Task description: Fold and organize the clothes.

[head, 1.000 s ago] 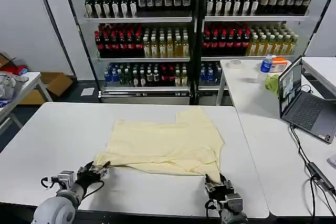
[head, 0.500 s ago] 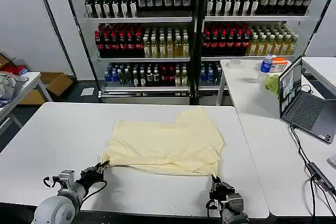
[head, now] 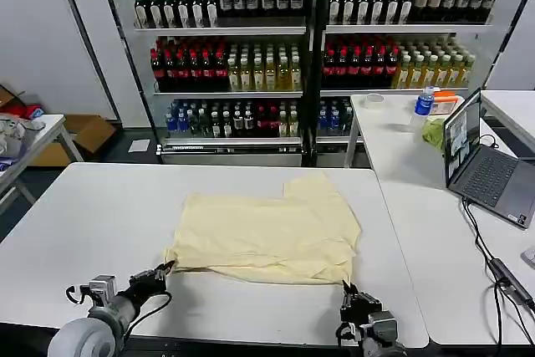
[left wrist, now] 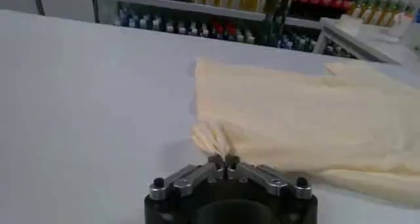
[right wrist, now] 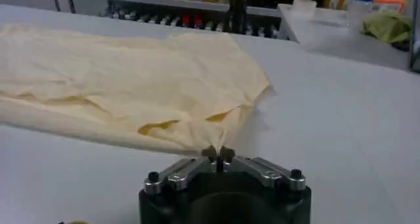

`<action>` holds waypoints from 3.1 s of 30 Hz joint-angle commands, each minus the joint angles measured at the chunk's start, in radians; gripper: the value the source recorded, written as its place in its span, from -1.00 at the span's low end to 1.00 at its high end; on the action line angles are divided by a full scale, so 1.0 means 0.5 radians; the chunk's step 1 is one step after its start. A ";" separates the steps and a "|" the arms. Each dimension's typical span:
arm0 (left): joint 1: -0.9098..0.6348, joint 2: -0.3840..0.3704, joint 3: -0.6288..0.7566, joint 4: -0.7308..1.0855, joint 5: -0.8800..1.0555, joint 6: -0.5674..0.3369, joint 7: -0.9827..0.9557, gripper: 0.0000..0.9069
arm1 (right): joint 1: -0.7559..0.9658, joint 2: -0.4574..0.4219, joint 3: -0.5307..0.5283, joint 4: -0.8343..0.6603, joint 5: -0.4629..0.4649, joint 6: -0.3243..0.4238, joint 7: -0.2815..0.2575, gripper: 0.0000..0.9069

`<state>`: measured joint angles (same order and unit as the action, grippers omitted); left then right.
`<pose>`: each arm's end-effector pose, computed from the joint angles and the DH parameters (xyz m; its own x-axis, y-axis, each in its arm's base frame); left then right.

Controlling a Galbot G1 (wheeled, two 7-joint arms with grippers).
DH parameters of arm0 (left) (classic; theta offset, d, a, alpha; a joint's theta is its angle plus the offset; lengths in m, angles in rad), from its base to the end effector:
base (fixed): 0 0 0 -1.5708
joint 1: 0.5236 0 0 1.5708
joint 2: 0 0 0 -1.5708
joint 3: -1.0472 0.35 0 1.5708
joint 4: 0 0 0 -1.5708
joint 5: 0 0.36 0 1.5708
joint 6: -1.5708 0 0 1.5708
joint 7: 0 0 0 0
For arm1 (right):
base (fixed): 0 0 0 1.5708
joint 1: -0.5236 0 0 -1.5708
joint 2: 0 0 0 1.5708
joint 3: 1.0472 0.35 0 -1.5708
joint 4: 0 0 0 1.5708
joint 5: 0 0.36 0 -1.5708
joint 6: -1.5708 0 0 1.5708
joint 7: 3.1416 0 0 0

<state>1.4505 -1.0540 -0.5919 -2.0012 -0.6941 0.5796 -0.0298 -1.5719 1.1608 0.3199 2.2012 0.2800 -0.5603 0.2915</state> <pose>0.2364 0.1181 -0.2777 -0.8182 0.2028 0.5380 0.1262 0.9763 -0.1761 0.1714 -0.0010 -0.2723 -0.8585 -0.0696 0.5080 -0.1445 0.9834 -0.1094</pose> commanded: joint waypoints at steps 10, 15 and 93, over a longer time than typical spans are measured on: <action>0.336 0.025 -0.138 -0.327 -0.017 -0.003 0.006 -0.98 | -0.294 -0.165 0.200 0.256 0.003 -0.034 -0.077 -1.00; 0.505 0.027 -0.184 -0.406 -0.001 -0.002 0.007 -0.98 | -0.391 -0.174 0.218 0.306 -0.013 -0.035 -0.095 -1.00; -0.946 0.122 0.635 0.557 -0.182 -0.003 -0.345 1.00 | 1.856 0.196 -0.566 -1.609 0.552 -0.043 0.224 1.00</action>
<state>1.0782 -0.9928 -0.3611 -1.7925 -0.7824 0.5781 -0.2018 -0.7302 1.2253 0.0641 1.5344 0.5425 -0.5800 0.4014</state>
